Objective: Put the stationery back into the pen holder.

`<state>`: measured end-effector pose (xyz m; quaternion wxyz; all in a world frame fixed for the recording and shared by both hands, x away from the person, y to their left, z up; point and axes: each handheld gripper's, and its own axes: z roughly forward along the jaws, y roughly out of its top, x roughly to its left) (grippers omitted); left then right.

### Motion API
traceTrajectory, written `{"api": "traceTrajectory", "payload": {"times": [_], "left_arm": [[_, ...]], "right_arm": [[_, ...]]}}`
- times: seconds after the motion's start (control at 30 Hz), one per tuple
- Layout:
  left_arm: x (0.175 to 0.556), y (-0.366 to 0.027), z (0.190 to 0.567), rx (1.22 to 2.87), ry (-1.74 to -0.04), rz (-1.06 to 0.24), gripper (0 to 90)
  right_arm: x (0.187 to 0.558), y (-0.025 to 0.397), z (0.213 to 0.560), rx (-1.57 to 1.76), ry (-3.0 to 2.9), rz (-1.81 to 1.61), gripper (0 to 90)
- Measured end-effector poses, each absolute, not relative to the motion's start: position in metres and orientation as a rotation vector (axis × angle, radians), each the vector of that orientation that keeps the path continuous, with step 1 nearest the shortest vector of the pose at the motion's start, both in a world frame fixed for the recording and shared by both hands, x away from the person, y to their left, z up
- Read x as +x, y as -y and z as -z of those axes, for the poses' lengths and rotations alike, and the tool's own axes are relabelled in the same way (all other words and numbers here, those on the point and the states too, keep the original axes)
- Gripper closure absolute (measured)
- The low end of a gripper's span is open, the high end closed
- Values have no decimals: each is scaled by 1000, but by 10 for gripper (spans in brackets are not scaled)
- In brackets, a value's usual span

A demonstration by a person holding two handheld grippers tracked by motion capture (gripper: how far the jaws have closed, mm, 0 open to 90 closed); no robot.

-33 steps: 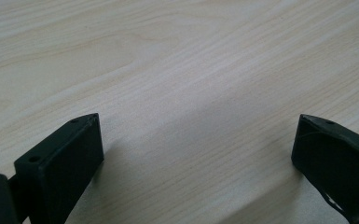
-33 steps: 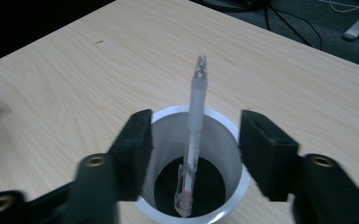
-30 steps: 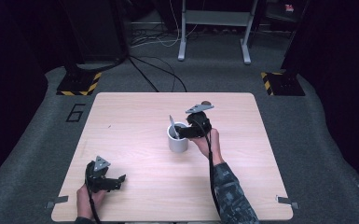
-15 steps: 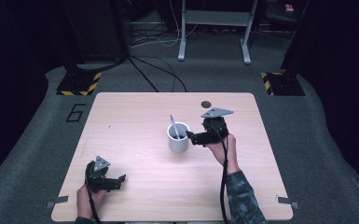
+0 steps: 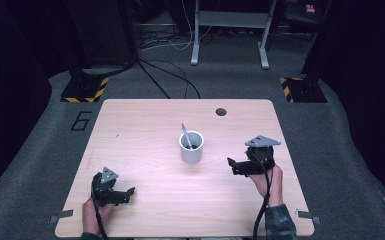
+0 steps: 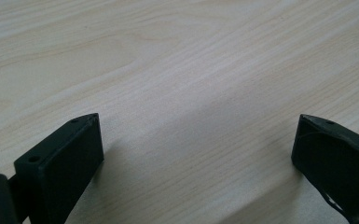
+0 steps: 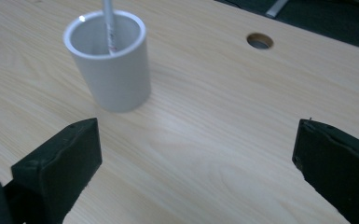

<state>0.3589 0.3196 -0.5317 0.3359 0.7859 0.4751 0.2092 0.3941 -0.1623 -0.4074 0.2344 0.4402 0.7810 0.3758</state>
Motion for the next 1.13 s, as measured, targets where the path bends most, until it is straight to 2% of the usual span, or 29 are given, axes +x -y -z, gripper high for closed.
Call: {"api": "traceTrajectory", "payload": {"times": [0.23, 0.27, 0.57, 0.87, 1.13], "left_arm": [[359, -319, 532, 2041, -1243, -545, 19], [359, -319, 532, 2041, -1243, -544, 19], [359, -319, 532, 2041, -1243, -544, 19], [359, -319, 532, 2042, -1243, -544, 19], [359, -320, 532, 2048, -1238, -550, 18]], "right_arm": [[378, 197, 440, 1319, -2115, -988, 1], [374, 206, 453, 1368, -2114, -966, 0], [363, 234, 500, 1513, -2083, -920, 0], [360, 245, 528, 1540, -2044, -926, 0], [359, 239, 530, 1515, -2034, -867, 0]]}}
